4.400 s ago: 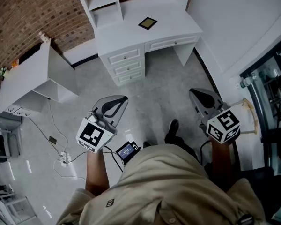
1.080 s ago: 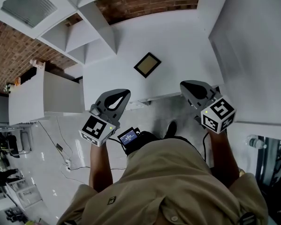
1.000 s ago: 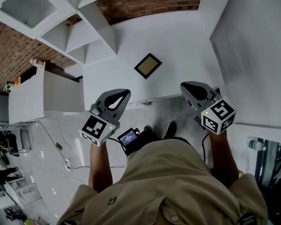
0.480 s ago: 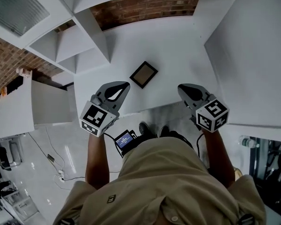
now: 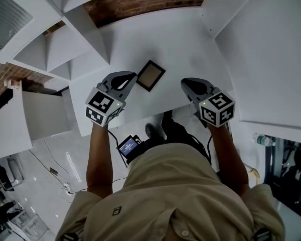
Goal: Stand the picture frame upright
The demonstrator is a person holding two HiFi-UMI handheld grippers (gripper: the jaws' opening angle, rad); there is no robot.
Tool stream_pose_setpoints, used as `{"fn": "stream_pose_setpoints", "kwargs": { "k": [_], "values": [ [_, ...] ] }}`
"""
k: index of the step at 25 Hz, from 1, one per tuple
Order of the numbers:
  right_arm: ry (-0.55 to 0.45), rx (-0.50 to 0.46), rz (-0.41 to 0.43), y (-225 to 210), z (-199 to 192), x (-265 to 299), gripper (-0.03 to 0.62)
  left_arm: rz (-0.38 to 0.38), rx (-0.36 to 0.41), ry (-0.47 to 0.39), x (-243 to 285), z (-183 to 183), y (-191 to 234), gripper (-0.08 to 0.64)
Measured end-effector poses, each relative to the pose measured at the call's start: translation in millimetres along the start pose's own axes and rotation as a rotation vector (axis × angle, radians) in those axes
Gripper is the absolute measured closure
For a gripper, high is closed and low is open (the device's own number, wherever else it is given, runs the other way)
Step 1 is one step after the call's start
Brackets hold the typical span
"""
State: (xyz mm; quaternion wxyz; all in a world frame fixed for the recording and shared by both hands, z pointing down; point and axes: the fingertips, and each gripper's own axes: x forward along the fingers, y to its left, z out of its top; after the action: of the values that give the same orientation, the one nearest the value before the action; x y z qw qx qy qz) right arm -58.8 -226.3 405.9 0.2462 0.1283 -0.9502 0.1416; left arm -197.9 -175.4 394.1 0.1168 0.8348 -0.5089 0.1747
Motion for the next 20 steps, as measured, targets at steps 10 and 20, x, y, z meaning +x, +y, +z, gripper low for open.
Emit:
{"fn": "stream_pose_setpoints", "kwargs": {
  "k": [10,20],
  "values": [
    [0.158,0.092,-0.01,-63,-71,111,0.523,-0.063,-0.112,0.21,95,-89,47,0.552],
    [0.309,0.08,-0.04,-121,-152,173,0.489,-0.093,-0.2,0.371,184,-164,57,0.543]
  ]
}}
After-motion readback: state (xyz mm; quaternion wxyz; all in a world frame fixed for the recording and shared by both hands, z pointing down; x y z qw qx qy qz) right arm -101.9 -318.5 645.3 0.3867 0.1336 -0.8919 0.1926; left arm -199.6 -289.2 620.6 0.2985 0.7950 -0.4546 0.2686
